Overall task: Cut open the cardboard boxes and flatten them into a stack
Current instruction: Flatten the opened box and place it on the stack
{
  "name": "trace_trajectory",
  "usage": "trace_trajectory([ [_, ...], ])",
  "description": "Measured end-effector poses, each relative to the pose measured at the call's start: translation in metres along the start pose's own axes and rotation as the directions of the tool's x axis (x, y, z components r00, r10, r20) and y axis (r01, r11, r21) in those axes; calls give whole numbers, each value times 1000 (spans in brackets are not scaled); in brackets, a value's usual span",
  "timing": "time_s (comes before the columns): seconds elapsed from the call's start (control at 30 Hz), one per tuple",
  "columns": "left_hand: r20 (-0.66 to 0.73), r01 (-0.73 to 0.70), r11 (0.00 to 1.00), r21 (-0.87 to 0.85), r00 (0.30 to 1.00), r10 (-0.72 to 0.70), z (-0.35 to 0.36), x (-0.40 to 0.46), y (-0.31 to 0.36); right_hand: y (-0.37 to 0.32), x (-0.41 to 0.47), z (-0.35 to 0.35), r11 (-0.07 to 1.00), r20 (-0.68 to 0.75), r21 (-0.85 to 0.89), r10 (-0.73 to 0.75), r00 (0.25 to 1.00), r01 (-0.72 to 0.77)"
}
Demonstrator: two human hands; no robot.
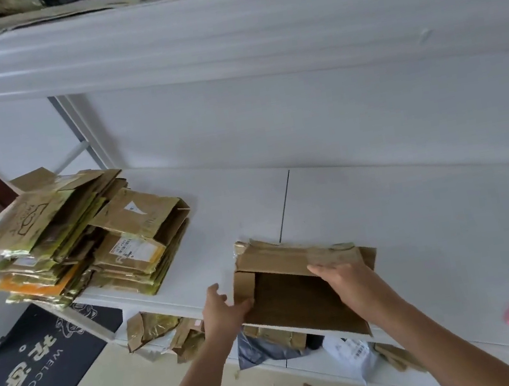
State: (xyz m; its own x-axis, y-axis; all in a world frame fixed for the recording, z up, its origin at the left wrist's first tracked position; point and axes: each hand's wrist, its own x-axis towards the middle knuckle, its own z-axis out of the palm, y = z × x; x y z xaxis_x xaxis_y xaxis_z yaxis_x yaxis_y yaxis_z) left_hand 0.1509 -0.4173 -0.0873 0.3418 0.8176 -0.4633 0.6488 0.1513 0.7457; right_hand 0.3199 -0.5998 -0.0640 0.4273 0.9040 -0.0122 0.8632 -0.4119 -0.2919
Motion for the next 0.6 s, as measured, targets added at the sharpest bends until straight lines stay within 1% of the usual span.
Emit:
trace_trajectory([
  [0.07,48,-102,989,111,994,97,7,0,-6,3,-3,7,999,-39,49,-15,999,17],
  [0.1,50,-150,977,152,988,144,11,-1,-7,3,-4,9,997,-55,75,-23,998,27],
  [0.17,1,-222,956,194,974,226,19,-3,-4,2,-3,12,993,-55,114,-27,998,33],
  [0.23,-56,-265,951,157,959,277,24,-5,1,2,-5,13,988,-47,150,-13,999,20],
  [0.3,-74,-341,932,120,933,351,25,-5,1,4,-7,12,981,-74,193,15,997,-1],
  [0.4,13,-456,870,187,887,462,21,-3,-2,14,-10,13,966,-94,255,76,993,-50],
  [0.47,112,-478,843,249,878,465,15,0,-2,21,-12,13,939,-101,341,85,991,-46],
  [0.5,159,-478,838,262,878,451,11,2,0,23,-15,12,916,-128,400,90,988,-31],
  [0.53,197,-475,841,260,879,435,8,4,1,25,-18,12,887,-187,461,115,976,-16],
  [0.57,222,-471,847,246,878,423,5,6,3,25,-23,12,855,-272,519,169,947,-4],
  [0.6,233,-469,853,231,877,419,3,7,5,25,-30,13,816,-357,578,257,898,-4],
])
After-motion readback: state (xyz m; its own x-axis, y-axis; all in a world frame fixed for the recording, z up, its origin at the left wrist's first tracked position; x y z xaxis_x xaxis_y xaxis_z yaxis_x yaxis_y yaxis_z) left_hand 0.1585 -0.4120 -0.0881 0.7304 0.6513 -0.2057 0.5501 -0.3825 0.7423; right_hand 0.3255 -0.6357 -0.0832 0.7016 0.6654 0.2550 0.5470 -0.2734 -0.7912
